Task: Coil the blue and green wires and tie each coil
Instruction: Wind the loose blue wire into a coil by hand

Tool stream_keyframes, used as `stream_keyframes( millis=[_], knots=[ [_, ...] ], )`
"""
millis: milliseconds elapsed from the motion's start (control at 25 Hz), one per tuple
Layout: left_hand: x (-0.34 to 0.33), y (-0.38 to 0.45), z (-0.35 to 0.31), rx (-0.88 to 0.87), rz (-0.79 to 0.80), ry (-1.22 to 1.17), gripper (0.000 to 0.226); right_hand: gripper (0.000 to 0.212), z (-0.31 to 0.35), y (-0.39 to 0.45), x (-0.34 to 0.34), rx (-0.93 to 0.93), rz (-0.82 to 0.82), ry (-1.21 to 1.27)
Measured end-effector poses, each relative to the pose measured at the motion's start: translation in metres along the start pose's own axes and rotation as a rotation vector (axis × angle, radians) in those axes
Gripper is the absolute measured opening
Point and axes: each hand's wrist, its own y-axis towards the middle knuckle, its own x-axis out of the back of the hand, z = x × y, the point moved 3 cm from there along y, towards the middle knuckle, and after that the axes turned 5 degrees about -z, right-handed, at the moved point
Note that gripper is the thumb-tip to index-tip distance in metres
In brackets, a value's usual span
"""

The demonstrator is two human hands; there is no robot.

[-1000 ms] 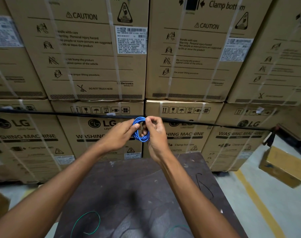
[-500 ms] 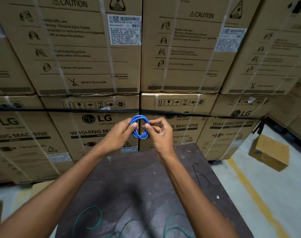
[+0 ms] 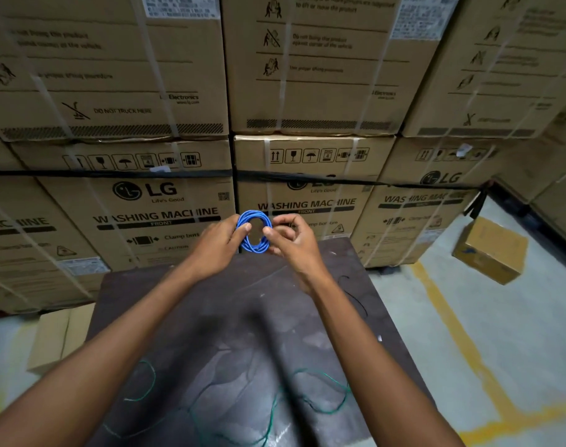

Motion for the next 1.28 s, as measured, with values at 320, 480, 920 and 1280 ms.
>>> stream_keyframes(
  millis=[320, 480, 920, 1280],
  knots=[
    [-0.052, 0.032, -0.016, 0.033, -0.019, -0.260, 0.037, 0.013, -0.008, 0.046, 0.046, -0.162, 0.005, 0.224],
    [-0.064, 0.032, -0.019, 0.076, -0.109, -0.294, 0.037, 0.016, -0.006, 0.057, 0.055, -0.187, 0.035, 0.278],
    [-0.065, 0.039, -0.037, 0.108, -0.236, -0.267, 0.040, 0.021, 0.004, 0.067, 0.052, -0.147, 0.027, 0.310],
    [-0.056, 0.030, -0.057, 0.223, -0.499, 0.090, 0.050, 0.020, 0.013, 0.060, 0.036, -0.106, -0.011, 0.323]
  ],
)
